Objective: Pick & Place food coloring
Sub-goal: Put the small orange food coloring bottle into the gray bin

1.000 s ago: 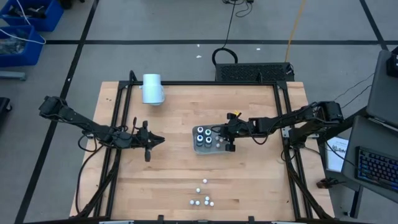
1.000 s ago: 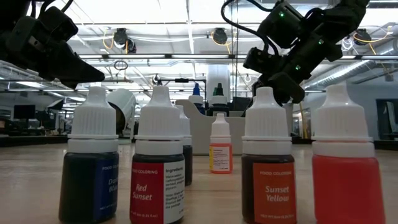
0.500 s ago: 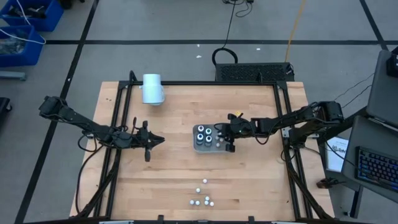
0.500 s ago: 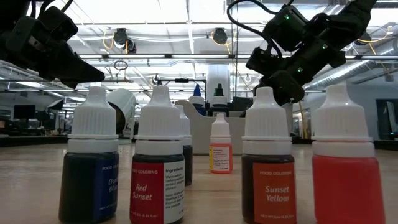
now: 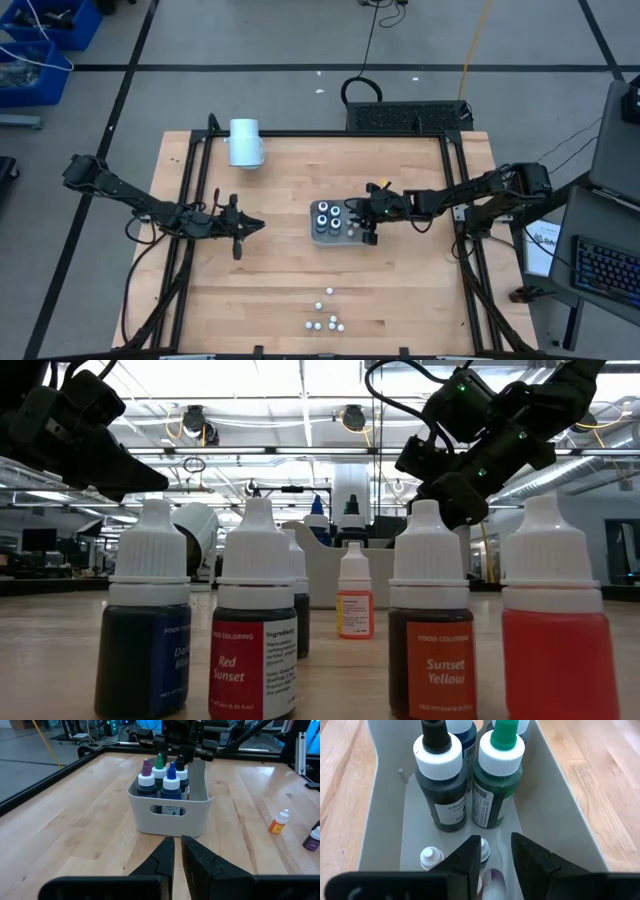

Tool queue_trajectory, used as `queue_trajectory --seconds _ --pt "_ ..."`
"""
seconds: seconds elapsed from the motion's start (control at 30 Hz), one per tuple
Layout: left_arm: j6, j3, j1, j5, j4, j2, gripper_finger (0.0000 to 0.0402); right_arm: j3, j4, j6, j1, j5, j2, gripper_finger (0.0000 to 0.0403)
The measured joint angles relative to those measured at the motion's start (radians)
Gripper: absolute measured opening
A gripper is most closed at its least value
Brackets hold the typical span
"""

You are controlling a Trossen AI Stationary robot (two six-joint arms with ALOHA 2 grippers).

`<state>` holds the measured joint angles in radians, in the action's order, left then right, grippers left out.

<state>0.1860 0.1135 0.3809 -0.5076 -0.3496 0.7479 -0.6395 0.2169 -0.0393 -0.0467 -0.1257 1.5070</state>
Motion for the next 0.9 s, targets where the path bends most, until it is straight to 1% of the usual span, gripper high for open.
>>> queue_trajectory --seconds 0.23,0.47,0.63,0.9 --pt "0.001 0.000 0.000 0.000 0.000 0.000 0.0037 0.000 -0.002 0.001 0.000 0.000 -0.003 0.0106" --pt "0.004 0.000 0.000 0.000 0.001 0.000 0.0037 0.006 -0.056 -0.005 0.000 -0.007 -0.060 0.0106" --pt "0.005 -0.001 0.000 0.010 0.004 0.000 0.0037 0.004 -0.128 -0.001 0.002 -0.009 -0.159 0.0105" --pt "0.005 -0.001 0.000 0.010 -0.009 0.000 0.0037 0.004 -0.218 0.027 0.028 -0.009 -0.322 0.0090"
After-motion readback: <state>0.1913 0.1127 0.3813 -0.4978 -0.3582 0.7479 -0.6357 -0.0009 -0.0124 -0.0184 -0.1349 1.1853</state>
